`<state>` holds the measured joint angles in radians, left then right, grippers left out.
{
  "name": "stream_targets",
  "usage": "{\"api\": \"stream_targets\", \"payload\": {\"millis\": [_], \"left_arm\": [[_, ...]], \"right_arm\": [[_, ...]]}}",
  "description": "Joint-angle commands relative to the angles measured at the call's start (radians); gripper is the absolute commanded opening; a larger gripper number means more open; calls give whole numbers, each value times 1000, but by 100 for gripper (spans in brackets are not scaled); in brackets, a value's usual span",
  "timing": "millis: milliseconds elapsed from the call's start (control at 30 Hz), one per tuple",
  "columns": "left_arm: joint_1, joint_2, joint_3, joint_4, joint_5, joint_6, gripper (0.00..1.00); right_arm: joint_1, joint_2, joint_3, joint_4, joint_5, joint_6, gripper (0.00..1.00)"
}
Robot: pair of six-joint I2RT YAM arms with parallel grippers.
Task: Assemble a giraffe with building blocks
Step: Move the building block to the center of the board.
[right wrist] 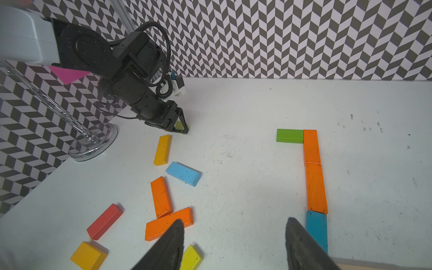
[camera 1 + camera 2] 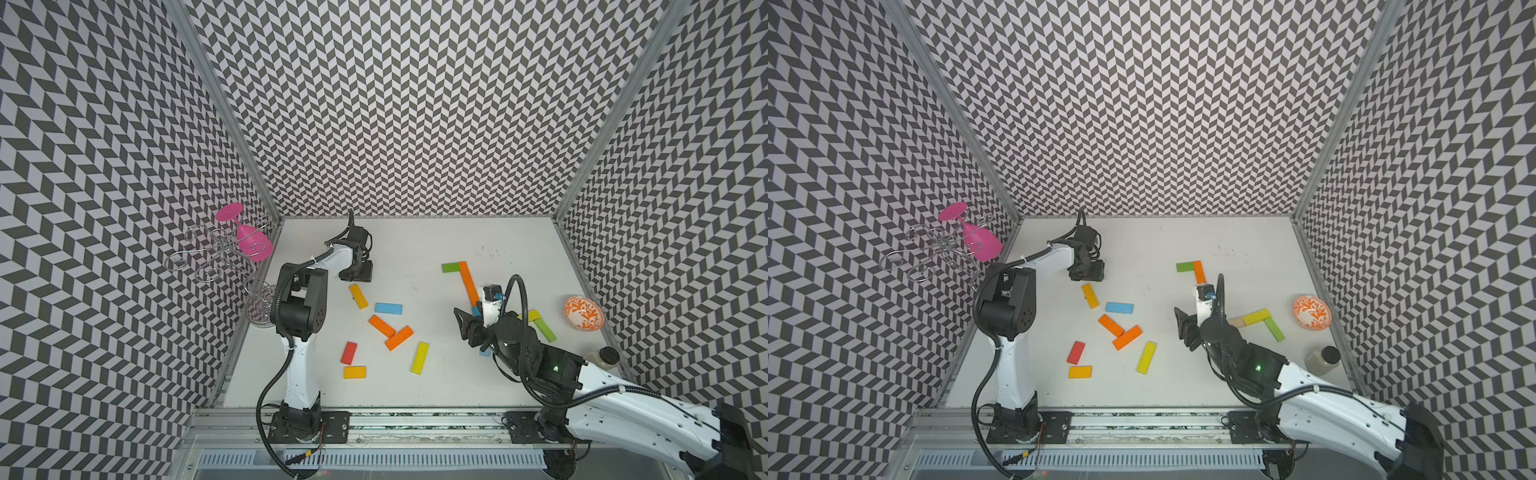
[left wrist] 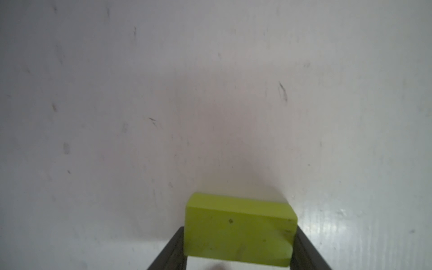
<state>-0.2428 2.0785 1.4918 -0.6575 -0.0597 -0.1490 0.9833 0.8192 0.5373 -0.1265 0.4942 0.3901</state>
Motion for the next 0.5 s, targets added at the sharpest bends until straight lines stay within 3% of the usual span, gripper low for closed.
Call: {"api": "stream_targets", "payload": {"millis": [0,267,467], "left_arm": [[-7,23,-53,-36,23,-47,61],[-18,-40,0,-48,-13,-81,99],[-74,-198,-60,-90,-93,-95,100]], "right_arm": [[-5,8,19,37,-16,12,67],[-5,-12,20,4,-11,44,68],[-4,-9,26,-1,-17,53,68]]}}
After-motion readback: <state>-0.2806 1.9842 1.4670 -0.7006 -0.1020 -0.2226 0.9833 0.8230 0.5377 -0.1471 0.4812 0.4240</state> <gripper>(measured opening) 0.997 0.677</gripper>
